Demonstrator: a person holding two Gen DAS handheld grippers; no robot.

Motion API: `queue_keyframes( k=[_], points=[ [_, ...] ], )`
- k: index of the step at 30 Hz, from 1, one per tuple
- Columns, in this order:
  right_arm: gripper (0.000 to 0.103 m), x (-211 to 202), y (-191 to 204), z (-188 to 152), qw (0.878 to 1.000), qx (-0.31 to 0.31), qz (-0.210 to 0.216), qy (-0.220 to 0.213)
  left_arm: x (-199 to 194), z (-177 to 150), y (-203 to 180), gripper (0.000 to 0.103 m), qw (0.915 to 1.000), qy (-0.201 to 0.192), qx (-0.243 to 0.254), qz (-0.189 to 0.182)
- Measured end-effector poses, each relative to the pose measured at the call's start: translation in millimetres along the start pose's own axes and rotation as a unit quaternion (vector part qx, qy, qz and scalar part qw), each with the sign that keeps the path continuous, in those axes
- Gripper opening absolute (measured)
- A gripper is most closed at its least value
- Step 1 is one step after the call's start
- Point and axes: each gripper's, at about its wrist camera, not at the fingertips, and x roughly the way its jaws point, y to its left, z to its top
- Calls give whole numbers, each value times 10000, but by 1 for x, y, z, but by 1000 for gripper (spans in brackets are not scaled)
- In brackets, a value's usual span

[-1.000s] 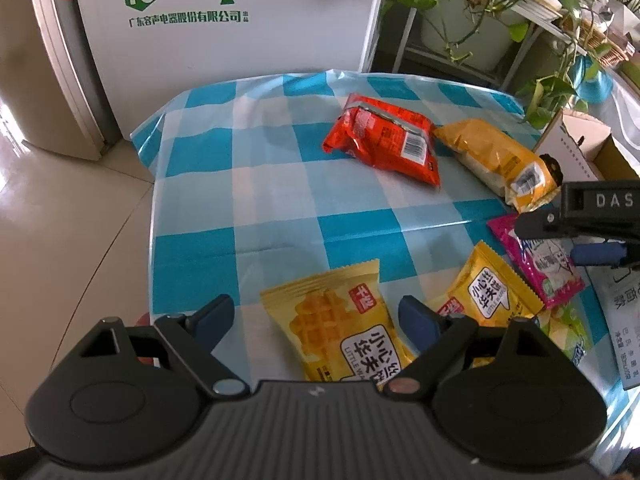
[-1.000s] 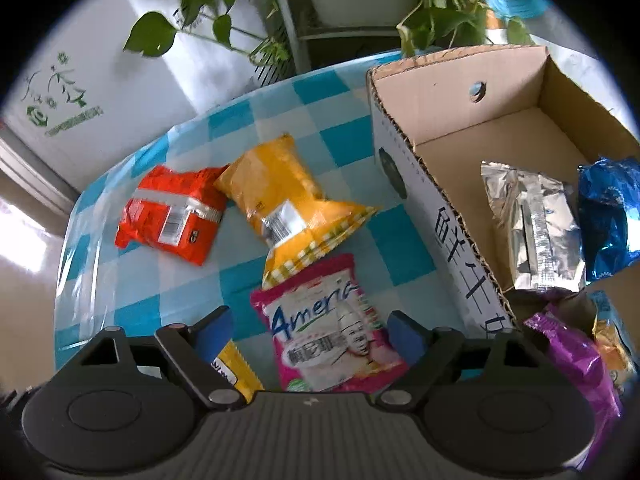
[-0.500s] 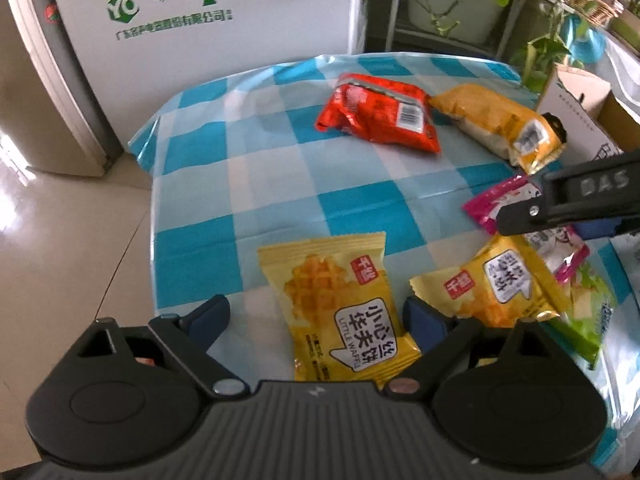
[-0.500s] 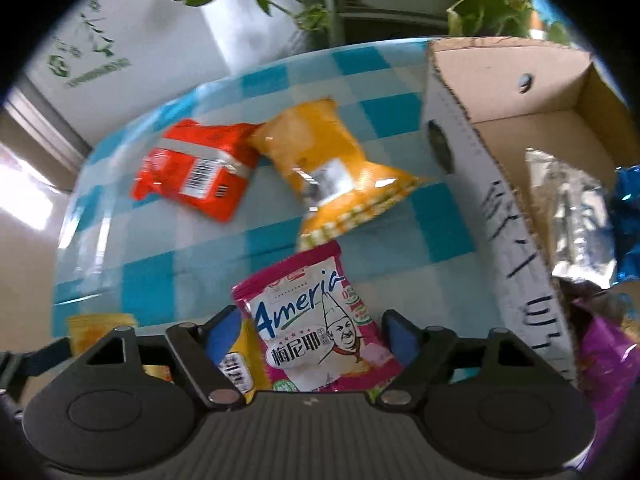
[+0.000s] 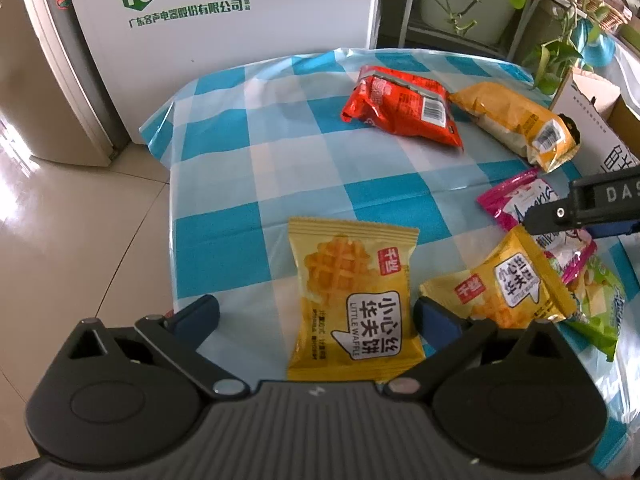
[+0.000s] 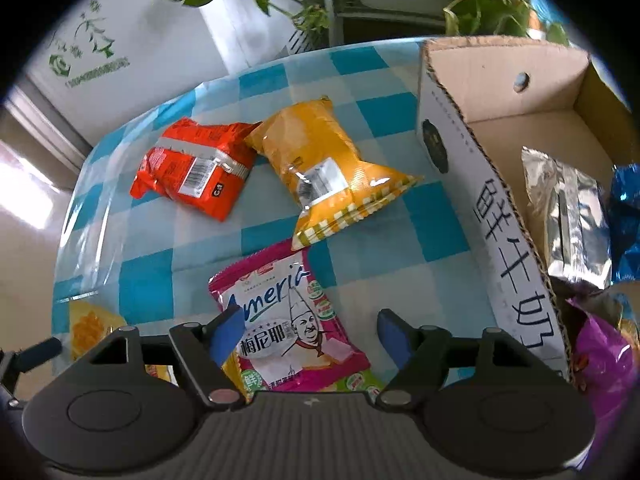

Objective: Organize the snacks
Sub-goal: 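Move the left tool to the yellow waffle bag while the right tool approaches the pink Ameri bag, then close the left tool on the waffle bag while the right tool closes on the pink Ameri bag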

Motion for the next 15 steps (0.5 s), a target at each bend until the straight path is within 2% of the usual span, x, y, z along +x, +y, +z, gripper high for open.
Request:
queue_keyframes(
  k=[5,8,11,14,15],
  points=[
    [81,4,6,2,9999,-86,-26,-58,0,0,-1,103,10000,17,-37,48],
    [86,8,11,2,9998,-174,-8,-55,1,1,-3,103,9999,30,-76,75],
    [87,11,23,-3,9977,-612,-277,-105,1,2,-5,103,9999,1,-116,106],
    [85,12,28,-5,9959,-781,-429,-166,1,3,-9,103,9999,-65,-58,111],
    [80,11,26,-3,9963,-736,-421,-170,1,3,-10,103,9999,-88,-3,98]
  ],
)
